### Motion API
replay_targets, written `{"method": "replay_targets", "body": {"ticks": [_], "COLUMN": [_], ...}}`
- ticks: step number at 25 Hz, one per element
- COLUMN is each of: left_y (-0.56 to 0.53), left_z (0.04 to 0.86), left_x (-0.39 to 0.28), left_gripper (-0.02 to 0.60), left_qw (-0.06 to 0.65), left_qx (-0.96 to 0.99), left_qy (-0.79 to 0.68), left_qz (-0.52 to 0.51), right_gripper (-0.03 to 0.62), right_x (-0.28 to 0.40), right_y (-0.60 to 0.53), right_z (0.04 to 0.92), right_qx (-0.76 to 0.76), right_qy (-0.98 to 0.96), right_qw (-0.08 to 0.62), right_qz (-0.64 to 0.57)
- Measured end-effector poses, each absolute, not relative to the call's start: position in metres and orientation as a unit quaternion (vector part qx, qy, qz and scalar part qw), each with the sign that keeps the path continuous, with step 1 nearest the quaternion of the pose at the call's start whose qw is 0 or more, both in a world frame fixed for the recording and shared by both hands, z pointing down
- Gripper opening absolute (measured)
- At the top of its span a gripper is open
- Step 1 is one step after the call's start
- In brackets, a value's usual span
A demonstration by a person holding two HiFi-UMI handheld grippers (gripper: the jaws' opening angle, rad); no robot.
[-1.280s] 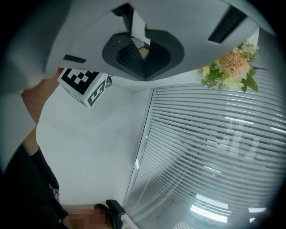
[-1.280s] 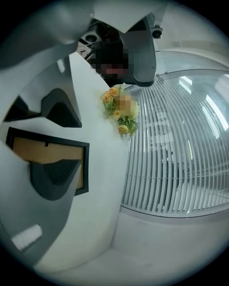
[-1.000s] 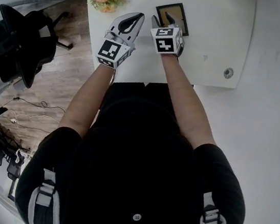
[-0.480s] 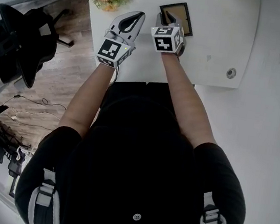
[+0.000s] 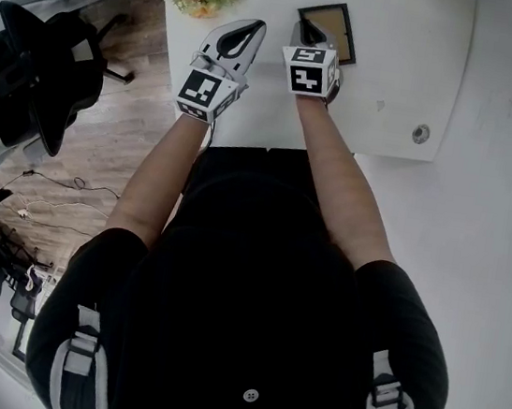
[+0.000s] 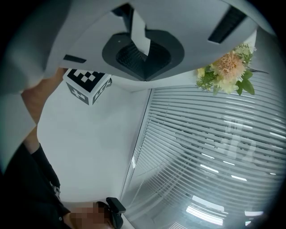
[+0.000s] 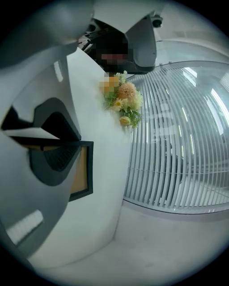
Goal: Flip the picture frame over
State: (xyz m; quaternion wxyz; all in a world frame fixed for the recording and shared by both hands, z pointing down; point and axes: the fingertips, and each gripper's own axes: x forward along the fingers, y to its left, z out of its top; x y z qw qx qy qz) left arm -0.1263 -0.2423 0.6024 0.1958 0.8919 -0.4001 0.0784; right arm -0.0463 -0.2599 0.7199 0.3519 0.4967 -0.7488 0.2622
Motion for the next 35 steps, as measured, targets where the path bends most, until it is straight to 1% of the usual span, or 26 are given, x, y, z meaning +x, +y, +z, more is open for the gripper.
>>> {"method": "replay_targets", "body": {"ticks": [22, 35], "left_y": [-0.211, -0.201], "left_z": [0.530, 0.496], "left_x": [-0.098, -0.084], "left_gripper": [0.005, 0.005], "left_qw": [0.153, 0.128], "left_qx": [0.896, 0.894], "left_qy": [-0.414, -0.427], "left_qz": [0.055, 0.046], "right_gripper": [0.051, 0.051], "right_x": [-0.011, 0.012], "right_y": [-0.242, -0.232], "right_z": [0.630, 0.592], "right_qx": [0.486, 0.440], "right_qy": [-0.778, -0.769], "right_qw": [0.243, 0.135], "right_qz": [0.315, 0.443]}}
